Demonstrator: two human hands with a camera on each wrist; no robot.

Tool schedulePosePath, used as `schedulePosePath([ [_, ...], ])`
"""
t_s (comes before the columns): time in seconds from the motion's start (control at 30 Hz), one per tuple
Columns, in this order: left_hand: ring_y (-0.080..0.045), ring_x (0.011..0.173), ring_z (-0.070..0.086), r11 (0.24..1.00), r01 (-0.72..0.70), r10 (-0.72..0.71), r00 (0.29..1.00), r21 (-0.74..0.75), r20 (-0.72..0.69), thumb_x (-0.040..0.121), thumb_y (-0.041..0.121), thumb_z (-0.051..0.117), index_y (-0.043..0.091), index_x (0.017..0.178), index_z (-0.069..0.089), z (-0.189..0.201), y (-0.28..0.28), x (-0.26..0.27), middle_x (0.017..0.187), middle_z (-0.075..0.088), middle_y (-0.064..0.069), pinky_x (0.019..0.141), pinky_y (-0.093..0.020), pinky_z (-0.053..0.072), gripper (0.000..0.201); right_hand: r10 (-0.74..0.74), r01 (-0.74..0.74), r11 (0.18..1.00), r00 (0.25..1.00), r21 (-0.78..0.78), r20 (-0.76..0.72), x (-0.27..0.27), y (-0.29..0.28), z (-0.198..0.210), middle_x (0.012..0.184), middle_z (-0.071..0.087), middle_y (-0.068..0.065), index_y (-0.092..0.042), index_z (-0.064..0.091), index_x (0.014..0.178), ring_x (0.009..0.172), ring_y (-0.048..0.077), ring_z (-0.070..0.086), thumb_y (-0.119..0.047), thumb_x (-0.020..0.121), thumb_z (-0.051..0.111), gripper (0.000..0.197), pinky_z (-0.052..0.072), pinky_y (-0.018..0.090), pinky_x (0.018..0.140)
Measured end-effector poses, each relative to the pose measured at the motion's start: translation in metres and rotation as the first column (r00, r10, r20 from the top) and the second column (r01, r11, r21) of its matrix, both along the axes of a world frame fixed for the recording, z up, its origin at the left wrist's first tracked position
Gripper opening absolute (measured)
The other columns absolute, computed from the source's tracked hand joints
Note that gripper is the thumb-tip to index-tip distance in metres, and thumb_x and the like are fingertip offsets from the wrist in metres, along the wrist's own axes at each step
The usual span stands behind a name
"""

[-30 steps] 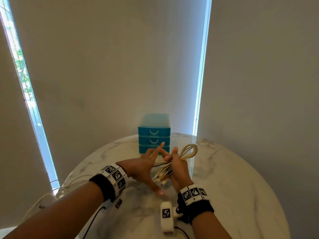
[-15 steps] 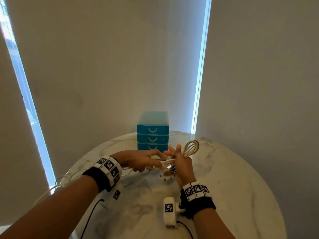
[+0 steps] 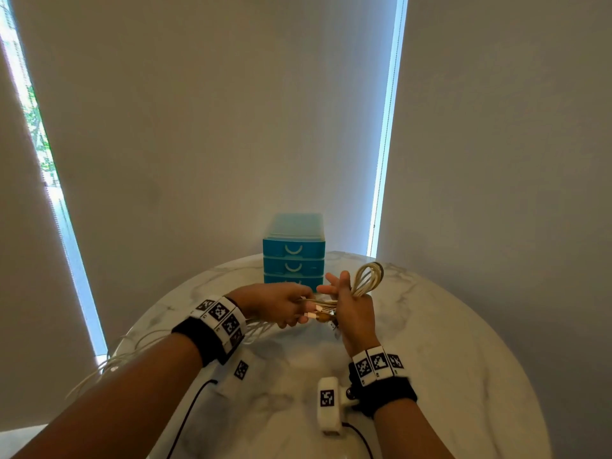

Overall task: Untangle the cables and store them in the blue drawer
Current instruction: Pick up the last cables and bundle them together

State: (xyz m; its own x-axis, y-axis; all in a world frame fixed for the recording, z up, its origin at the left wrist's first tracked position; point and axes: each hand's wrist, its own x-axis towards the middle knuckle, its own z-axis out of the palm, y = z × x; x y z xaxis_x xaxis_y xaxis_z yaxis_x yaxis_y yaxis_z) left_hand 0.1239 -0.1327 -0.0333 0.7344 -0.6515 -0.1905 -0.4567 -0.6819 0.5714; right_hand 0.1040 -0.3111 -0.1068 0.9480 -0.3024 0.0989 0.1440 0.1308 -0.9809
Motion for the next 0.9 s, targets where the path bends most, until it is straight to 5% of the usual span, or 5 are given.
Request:
schedulePosePath([
  [0.13,-0.01,0.066,0.048,0.993,-0.111,0.107,0.99,-0.049,-0.088,0.109,0.067,0.035,0.02,0.105,0.071,0.01,-0.007,-0.002,0.084,0.059,0.001,0.059,-0.021,0.042,0.059,0.003,-0.003,0.997,1.0,-0.078,0.008,-0.002,0.003,0.004,0.094,0.083,0.005,-0.02,0.079,0.111,0.086,0.025,0.081,-0.056,0.109,0.049,0.047,0.068,0.042,0.077],
  [0.33,-0.015,0.083,0.067,0.963,-0.176,0.039,0.839,0.203,0.542,0.104,0.077,0.021,0.02,0.097,0.077,-0.006,-0.016,0.014,0.092,0.074,0.001,0.077,-0.03,0.051,0.08,0.024,-0.024,0.997,1.0,-0.067,-0.006,0.0,0.004,0.004,0.101,0.082,0.009,-0.021,0.077,0.111,0.099,0.035,0.078,-0.062,0.105,0.055,0.047,0.063,0.055,0.088],
  [0.53,-0.016,0.094,0.068,0.988,0.054,-0.116,0.877,0.144,0.467,0.108,0.066,0.033,0.024,0.115,0.071,-0.017,-0.013,0.026,0.107,0.073,0.003,0.09,-0.039,0.058,0.057,0.181,-0.191,0.903,0.981,0.385,0.064,-0.003,-0.004,0.006,0.135,0.075,0.0,-0.01,0.078,0.127,0.122,0.021,0.074,-0.054,0.109,0.047,0.057,0.06,0.048,0.104],
  [0.67,-0.017,0.089,0.068,0.98,0.008,-0.117,0.831,0.198,0.544,0.109,0.066,0.031,0.025,0.114,0.072,-0.015,-0.017,0.024,0.104,0.074,0.001,0.082,-0.036,0.056,0.058,0.191,-0.223,0.63,0.973,0.744,0.13,-0.003,0.003,0.011,0.139,0.072,0.016,0.0,0.07,0.131,0.131,0.026,0.069,-0.039,0.112,0.049,0.048,0.061,0.04,0.103],
  [0.9,-0.017,0.063,0.06,0.98,-0.105,0.086,0.99,0.171,0.114,0.093,0.089,0.031,0.013,0.095,0.072,-0.012,-0.008,0.01,0.08,0.066,-0.002,0.064,-0.027,0.055,0.086,0.171,-0.179,0.489,0.979,0.854,0.107,-0.013,0.007,0.018,0.057,0.05,-0.002,-0.022,0.056,0.073,0.042,0.012,0.051,-0.004,0.104,0.05,0.036,0.051,0.028,0.043],
])
